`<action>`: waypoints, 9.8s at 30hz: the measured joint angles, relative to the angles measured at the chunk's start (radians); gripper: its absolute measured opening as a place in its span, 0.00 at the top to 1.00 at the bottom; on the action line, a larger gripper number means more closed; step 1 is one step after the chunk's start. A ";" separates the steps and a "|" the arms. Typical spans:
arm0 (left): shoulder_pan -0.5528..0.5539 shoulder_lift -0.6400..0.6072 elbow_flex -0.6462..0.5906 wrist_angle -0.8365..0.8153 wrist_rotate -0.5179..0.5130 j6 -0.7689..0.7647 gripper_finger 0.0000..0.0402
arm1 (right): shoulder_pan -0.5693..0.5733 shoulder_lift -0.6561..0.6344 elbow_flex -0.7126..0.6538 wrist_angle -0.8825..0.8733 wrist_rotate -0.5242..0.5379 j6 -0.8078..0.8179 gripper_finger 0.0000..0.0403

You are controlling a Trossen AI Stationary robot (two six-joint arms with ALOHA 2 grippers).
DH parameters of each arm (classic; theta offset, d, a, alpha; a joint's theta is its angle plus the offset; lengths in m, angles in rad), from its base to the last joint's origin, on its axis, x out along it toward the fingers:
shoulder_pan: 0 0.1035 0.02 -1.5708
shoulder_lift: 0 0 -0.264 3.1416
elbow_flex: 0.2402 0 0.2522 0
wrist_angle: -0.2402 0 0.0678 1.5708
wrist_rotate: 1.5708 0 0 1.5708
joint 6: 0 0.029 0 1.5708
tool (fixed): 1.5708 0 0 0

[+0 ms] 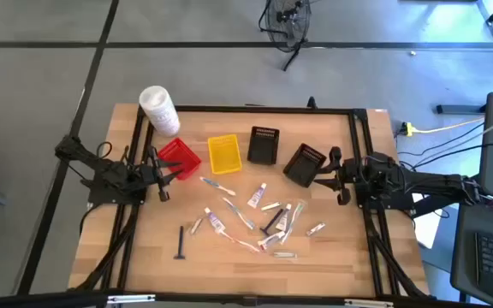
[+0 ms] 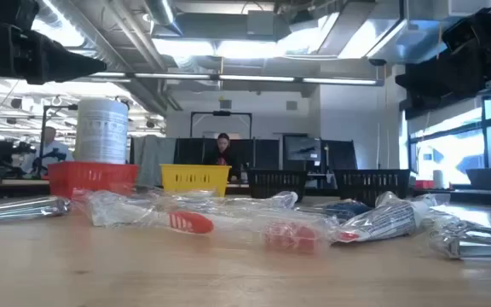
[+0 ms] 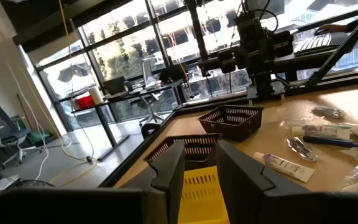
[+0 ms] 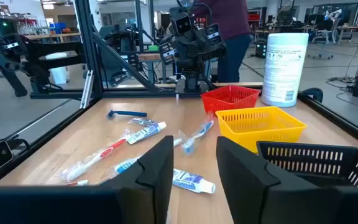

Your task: Pick & Place Travel size toiletries

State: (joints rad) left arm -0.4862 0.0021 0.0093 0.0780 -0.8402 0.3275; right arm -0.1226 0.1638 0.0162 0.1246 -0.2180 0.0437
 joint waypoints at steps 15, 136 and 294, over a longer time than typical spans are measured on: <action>0.000 0.000 0.000 0.000 0.000 0.000 0.78 | 0.000 0.000 0.000 0.000 0.000 0.000 0.65; 0.000 0.000 0.000 0.000 0.000 0.000 0.78 | 0.000 0.000 0.000 0.000 0.000 0.000 0.70; 0.000 0.000 0.000 0.038 0.009 -0.348 0.76 | 0.000 0.000 0.000 0.000 0.000 0.000 0.68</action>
State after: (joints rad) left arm -0.4861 0.0021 0.0093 0.1162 -0.8315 -0.0207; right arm -0.1224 0.1641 0.0162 0.1246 -0.2180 0.0437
